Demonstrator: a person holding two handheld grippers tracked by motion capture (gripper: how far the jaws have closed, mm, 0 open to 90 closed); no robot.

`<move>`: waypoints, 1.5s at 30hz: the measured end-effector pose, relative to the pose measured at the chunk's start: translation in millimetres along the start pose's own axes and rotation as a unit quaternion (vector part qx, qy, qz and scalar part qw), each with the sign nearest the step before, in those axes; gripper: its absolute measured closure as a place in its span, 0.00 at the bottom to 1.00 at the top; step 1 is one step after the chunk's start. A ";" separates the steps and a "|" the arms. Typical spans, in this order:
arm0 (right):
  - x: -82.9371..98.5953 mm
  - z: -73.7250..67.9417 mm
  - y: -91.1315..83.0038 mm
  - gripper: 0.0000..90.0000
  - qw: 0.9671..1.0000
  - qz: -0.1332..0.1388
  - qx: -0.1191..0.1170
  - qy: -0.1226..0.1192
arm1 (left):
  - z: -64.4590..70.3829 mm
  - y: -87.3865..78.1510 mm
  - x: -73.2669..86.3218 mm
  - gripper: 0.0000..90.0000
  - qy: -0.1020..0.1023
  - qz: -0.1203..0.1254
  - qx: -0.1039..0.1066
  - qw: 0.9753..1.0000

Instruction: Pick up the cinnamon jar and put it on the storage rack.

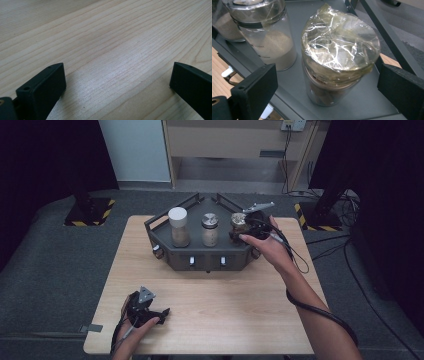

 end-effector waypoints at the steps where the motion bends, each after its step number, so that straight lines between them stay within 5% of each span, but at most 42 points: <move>1: 0.2 -0.2 -1.2 0.03 1.000 0.001 0.000 0.000 | 0.0 0.0 0.0 0.00 0.000 0.000 0.000 1.000; 23: 17.0 -5.1 -26.3 0.03 1.000 0.006 -0.007 0.001 | 0.0 0.0 0.0 0.00 0.000 0.000 0.000 1.000; 45: 62.7 -9.4 -43.1 0.03 1.000 0.003 -0.019 0.010 | 0.0 0.0 0.0 0.00 0.000 0.000 0.000 1.000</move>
Point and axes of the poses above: each handheld gripper's, and its own axes: y roughly forward along the jaws, x roughly out of its underside, z roughly to its right, the point moved 5 cm from there along y, roughly forward along the jaws, and after that the axes turned 8 degrees about -x, right-handed, at the moved point
